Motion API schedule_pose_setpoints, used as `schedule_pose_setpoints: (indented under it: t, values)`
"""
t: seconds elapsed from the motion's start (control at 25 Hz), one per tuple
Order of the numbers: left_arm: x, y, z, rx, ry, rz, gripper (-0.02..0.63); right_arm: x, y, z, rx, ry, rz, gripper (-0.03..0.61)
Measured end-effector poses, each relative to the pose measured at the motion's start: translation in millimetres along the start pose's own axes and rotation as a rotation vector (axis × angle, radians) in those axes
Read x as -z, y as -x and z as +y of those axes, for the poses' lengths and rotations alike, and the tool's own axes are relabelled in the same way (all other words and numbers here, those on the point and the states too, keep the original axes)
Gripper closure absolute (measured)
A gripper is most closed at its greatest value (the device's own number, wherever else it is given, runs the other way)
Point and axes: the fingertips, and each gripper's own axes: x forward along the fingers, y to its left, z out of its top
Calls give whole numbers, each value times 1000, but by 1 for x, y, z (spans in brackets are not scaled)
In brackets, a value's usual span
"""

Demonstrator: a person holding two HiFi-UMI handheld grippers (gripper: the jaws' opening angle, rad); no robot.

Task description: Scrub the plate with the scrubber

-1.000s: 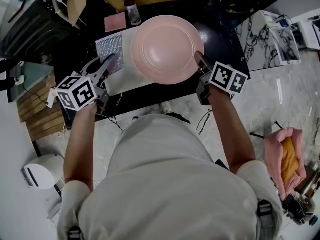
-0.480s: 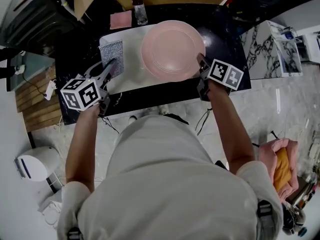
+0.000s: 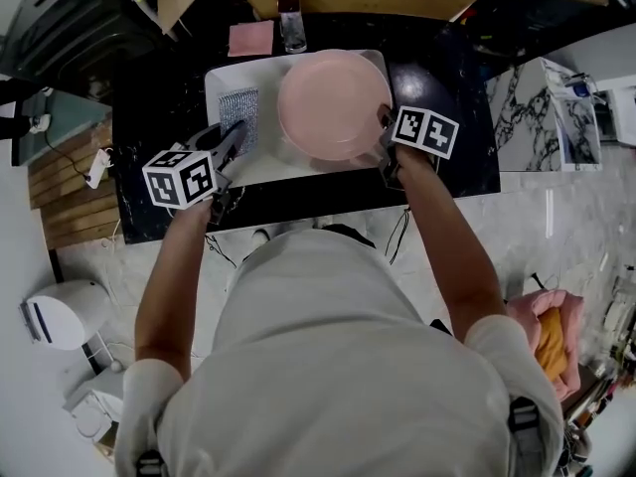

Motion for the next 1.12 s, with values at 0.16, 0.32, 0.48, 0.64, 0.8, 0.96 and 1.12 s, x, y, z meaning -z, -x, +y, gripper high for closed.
schedule_pose_setpoints:
  t: [0.16,0.32,0.48,0.64,0.8,0.96,1.12]
  values:
    - [5,-2,3,-7,23,1,549,2,-21,0,18,31,42,555]
    - [5,0,4,-8,33,-3,549,7,-42,-3,38,47,83,555]
    - [2,4,3,-9,39,-12,549,13,-59,-7,47,48,113,555]
    - [2,10,0,-1,46,-25,549,23,-73,-10,52,44,146,555]
    - [0,18,-5,5,51,-38,549,32,-83,-12,64,57,176,554]
    - [-2,26,-9,11,48,-46,549,36,-93,-14,80,63,189,555]
    - [1,33,-11,17,52,-53,549,40,-101,-16,96,68,198,554]
